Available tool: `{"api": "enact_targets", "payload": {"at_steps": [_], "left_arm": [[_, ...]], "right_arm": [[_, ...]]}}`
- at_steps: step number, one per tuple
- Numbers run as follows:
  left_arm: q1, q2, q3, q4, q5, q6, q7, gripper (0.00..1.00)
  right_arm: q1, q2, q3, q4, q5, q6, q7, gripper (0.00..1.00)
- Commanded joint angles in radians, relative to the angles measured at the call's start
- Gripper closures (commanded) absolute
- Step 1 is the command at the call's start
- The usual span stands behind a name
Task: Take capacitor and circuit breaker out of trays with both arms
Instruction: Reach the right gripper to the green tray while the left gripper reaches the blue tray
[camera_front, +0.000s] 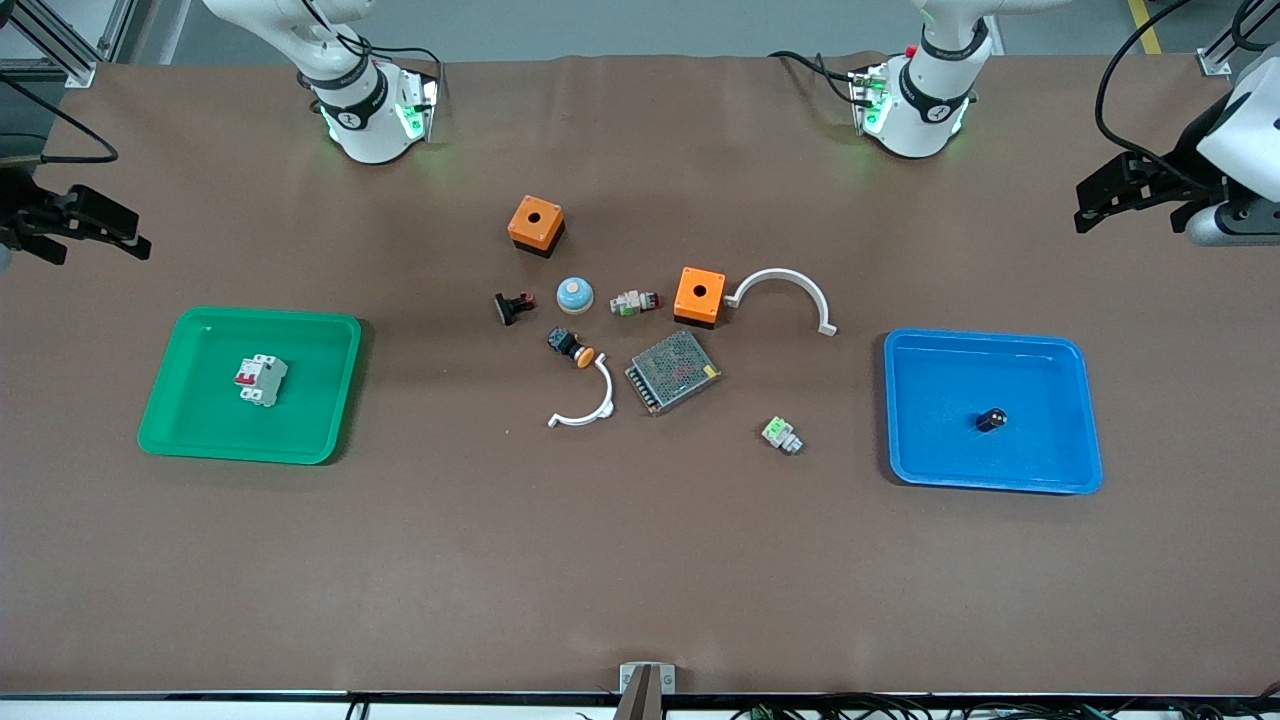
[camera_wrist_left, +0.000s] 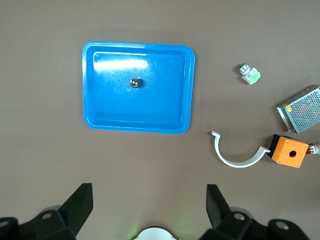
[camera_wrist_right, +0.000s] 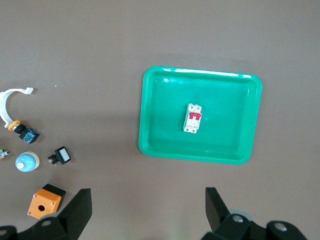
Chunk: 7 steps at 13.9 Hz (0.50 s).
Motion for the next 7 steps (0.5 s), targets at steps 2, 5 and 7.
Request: {"api": "enact_targets", "payload": {"at_steps": [2,5,7], "left_arm": [[0.006,0.022,0.002,0.024,0.024,-0.01,0.019,0.0],[0.011,0.102,0.01,0.012,0.027,0.045,0.017,0.0],[0.032,0.148,0.008,-0.013,0.033,0.115,0.014,0.0]], "right_arm": [[0.007,-0.035,-0.002,-0.036,0.002,0.015,-0.007,0.0],[0.007,-0.035,0.0,-0.036,0.003,0.012,-0.005,0.0],[0.006,-0.032,-0.002,-0.023,0.003,0.003,-0.007,0.0]]}}
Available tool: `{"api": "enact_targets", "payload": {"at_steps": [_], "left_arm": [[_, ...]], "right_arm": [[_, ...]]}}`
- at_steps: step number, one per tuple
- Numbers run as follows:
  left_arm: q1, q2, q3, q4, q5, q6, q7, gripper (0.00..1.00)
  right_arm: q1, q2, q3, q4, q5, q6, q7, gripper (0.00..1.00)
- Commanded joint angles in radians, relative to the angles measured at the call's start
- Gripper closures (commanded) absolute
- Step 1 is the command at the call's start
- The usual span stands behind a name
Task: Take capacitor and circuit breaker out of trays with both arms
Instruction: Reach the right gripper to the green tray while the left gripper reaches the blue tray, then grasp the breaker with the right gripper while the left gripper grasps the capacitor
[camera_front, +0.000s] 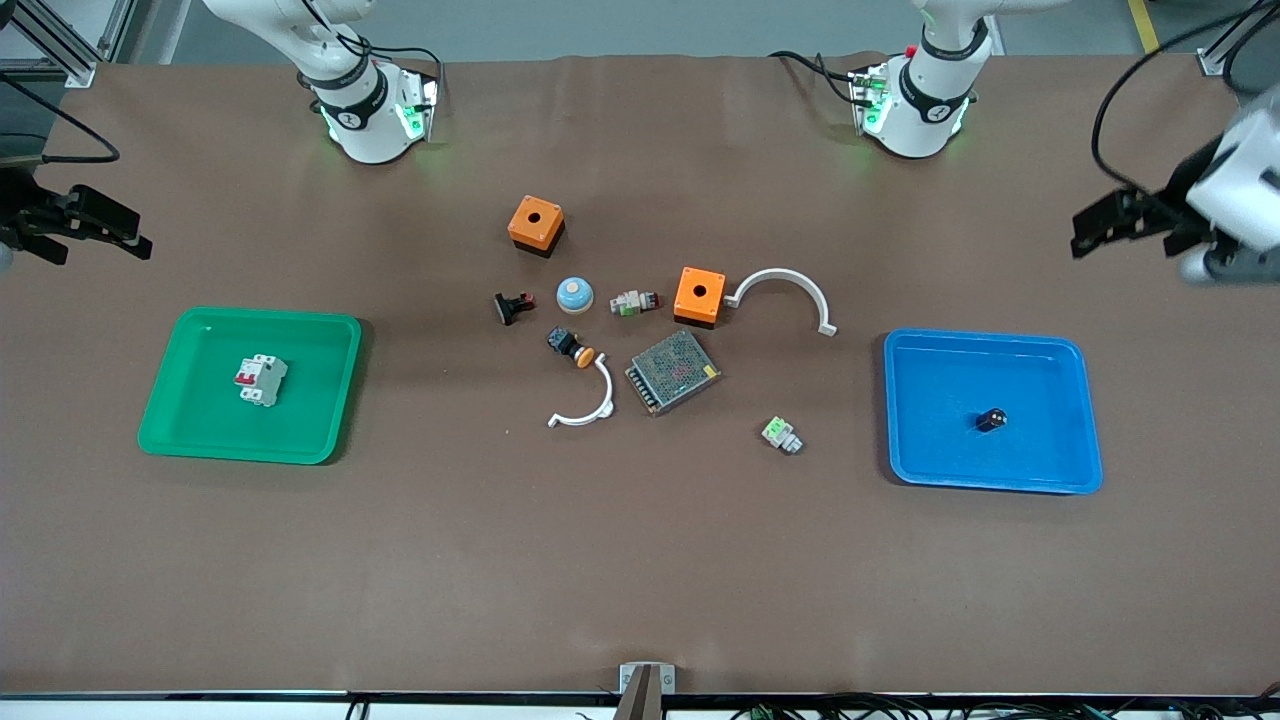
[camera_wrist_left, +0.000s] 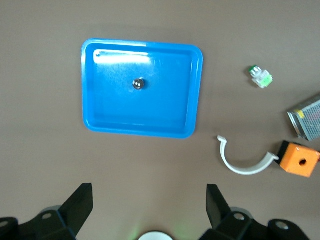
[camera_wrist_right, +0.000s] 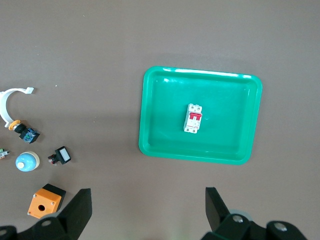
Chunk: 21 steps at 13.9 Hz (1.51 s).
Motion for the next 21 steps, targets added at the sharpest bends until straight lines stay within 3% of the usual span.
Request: {"api": "enact_targets", "payload": {"at_steps": [1,6,10,13,17,21], "left_arm": [[0.02,0.072,-0.002,-0.03,0.026,0.096,0.013,0.0],[0.08,0.097,-0.004,-0.329,0.053,0.5,-0.002,0.0],[0.127,0.203,-0.005,-0.476,0.054,0.815,0.001,0.0],[0.132,0.313,-0.004,-0.496,0.059,0.947,0.016,0.0],[0.13,0.407,-0.004,-0.487,0.06,0.972,0.016,0.12],[0.127,0.432,-0.002,-0.474,0.086,0.972,0.014,0.22]], "right_arm": [[0.001,-0.026,-0.006,-0.013,0.003,-0.001,-0.007,0.0],[-0.04,0.129,-0.014,0.043,-0.018,0.079,-0.005,0.0],[-0.094,0.302,-0.014,0.078,-0.02,0.192,-0.008,0.0],[-0.126,0.325,-0.013,-0.104,-0.012,0.373,-0.008,0.0],[-0.133,0.321,-0.011,-0.35,-0.001,0.632,-0.008,0.0],[-0.129,0.343,-0.008,-0.545,0.0,0.957,-0.007,0.0]]}}
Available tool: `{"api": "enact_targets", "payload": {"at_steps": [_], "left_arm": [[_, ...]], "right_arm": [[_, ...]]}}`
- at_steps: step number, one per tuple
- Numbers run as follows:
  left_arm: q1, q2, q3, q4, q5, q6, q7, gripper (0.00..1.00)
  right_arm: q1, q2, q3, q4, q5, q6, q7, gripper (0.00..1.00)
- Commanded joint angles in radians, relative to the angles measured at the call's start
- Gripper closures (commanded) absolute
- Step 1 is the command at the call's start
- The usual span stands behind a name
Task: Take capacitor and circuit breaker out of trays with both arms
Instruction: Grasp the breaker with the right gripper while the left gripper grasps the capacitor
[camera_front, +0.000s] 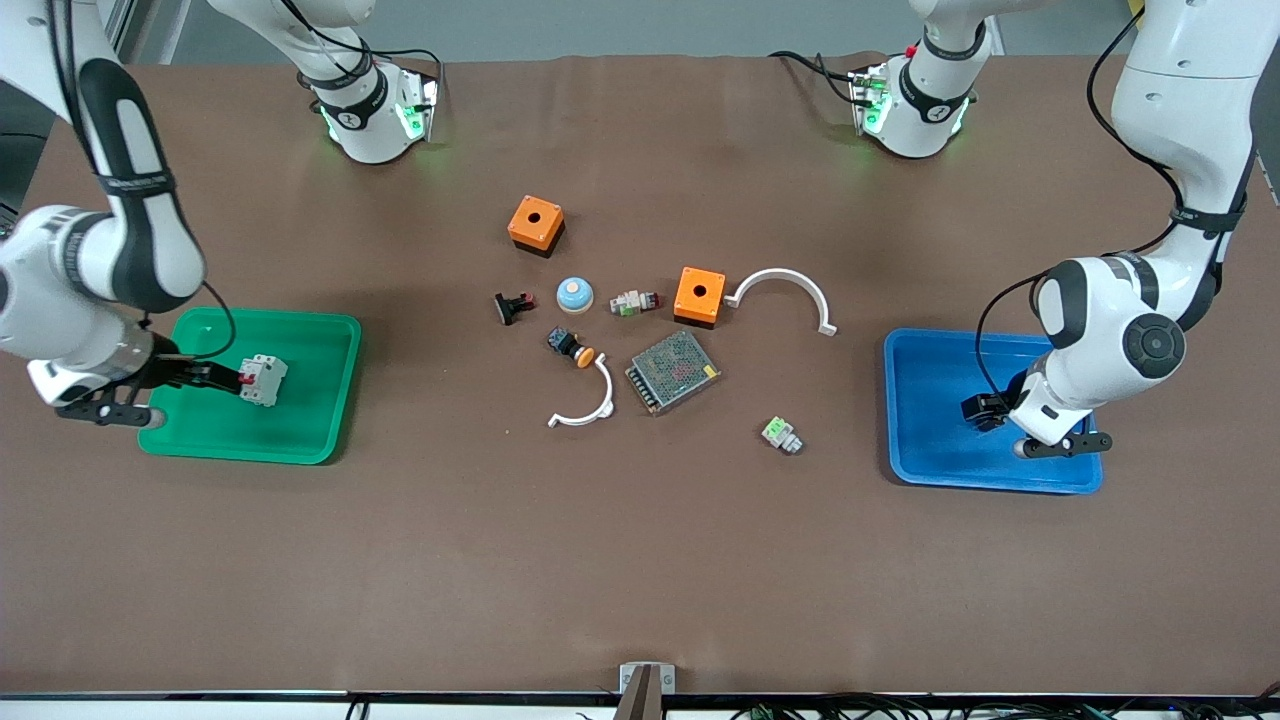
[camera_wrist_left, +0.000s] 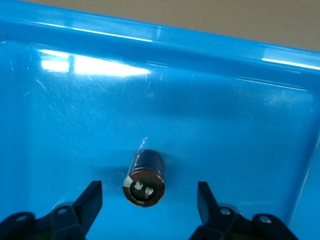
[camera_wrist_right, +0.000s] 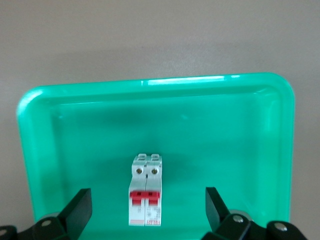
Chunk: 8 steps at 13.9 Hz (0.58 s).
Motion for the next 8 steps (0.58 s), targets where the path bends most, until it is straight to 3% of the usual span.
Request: {"api": "enact_targets", "payload": {"at_steps": [1,5,8], "left_arm": [[0.004,0.023,-0.001,0.033,0.06,-0.002,0.007,0.24],[0.002,0.035,-0.002,0.039,0.065,-0.002,-0.005,0.43],[-0.001,0.047,-0.002,0.053,0.065,-0.002,-0.005,0.68]], "right_arm": [[-0.006,-0.01,0.012,-0.122,0.013,0.153,-0.004,0.0],[-0.005,0.052,0.016,-0.144,0.013,0.204,-0.002,0.03],[-0.003,0.069,0.016,-0.142,0.013,0.209,-0.001,0.14]]}}
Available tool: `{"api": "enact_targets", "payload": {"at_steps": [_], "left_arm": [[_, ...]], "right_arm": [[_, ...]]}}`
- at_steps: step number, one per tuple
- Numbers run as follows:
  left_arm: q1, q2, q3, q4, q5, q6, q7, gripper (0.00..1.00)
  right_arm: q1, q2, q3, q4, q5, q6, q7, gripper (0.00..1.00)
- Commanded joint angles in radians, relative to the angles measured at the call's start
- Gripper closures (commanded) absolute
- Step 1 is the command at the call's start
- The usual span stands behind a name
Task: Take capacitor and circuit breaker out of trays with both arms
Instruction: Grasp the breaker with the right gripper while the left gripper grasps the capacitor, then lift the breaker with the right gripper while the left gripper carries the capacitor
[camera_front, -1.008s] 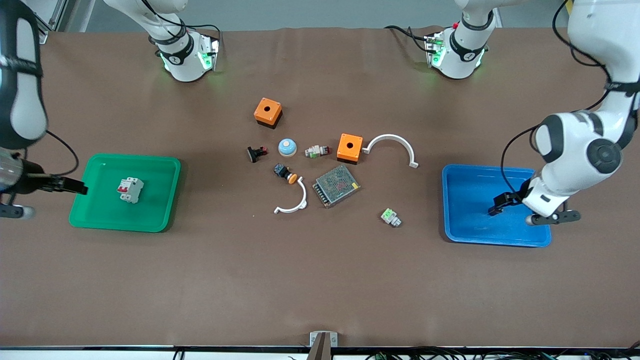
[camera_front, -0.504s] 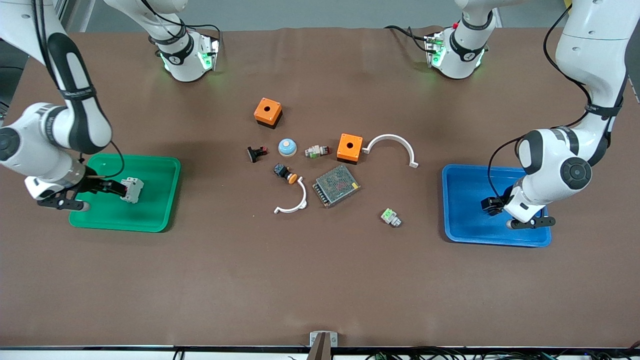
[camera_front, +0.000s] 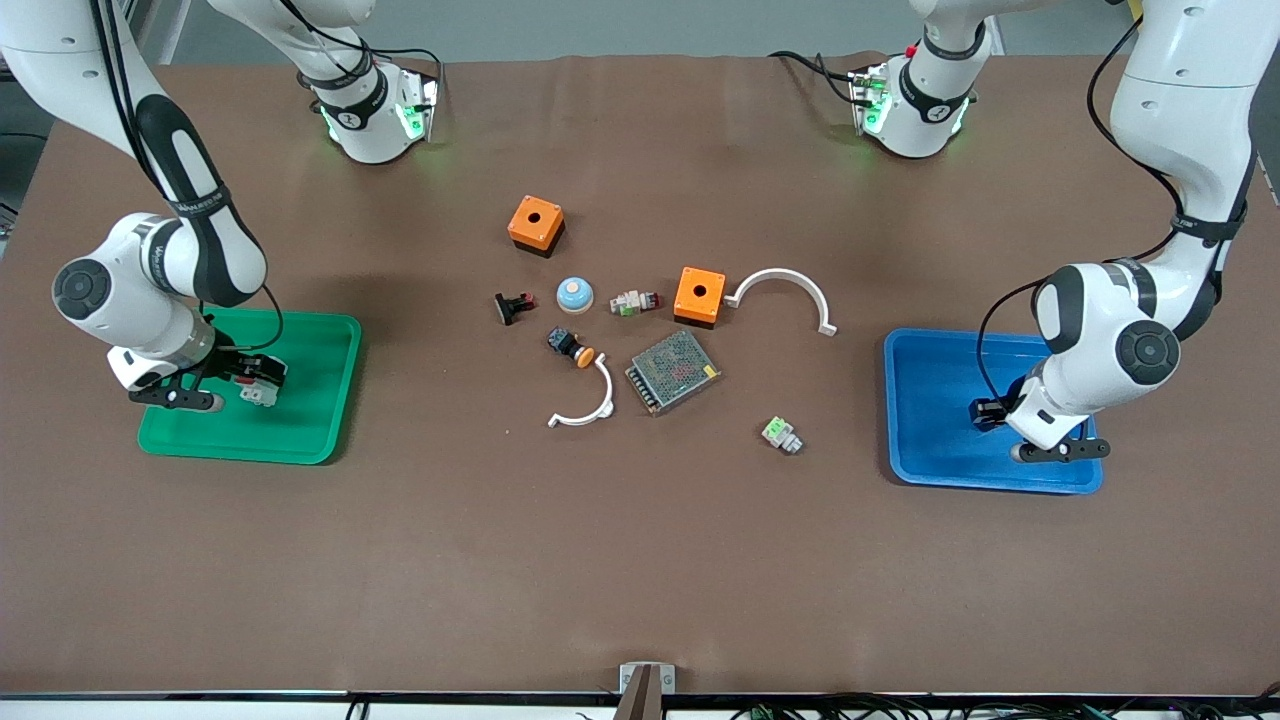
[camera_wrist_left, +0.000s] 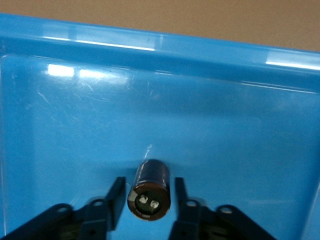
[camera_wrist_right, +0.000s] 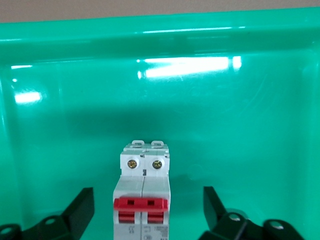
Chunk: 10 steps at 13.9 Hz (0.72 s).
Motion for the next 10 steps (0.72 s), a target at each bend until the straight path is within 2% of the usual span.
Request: {"api": "enact_targets", "payload": {"at_steps": [1,2,3,4,5,7,10], "left_arm": [[-0.001,0.017,-0.002,0.025,0.025,-0.002,-0.006,0.83],[0.001,0.016,-0.004,0.027,0.023,-0.002,-0.01,0.93],[0.004,0.011,-0.007,0.027,0.023,-0.002,-0.01,0.98],[0.001,0.008,-0.01,0.027,0.022,-0.002,-0.01,0.99],[-0.004,-0.001,-0.013,0.027,0.017,-0.004,-0.01,0.99],[-0.004,-0.036,-0.04,0.025,0.011,-0.013,-0.029,0.99],[-0.002,-0.104,-0.118,0.016,0.011,-0.096,-0.133,1.0]], "right_arm": [[0.0,0.002,0.008,-0.006,0.013,0.008,-0.001,0.24],[0.003,0.002,0.008,0.0,0.013,0.002,-0.001,0.34],[0.004,0.001,0.008,0.004,0.011,0.0,-0.008,0.56],[0.004,0.001,0.008,0.005,0.011,0.0,-0.034,0.87],[0.004,-0.002,0.008,0.008,0.011,0.0,-0.054,0.98],[0.013,-0.017,0.012,0.046,0.011,-0.07,-0.061,1.0],[0.081,-0.051,0.025,0.202,0.013,-0.383,-0.055,1.0]]}}
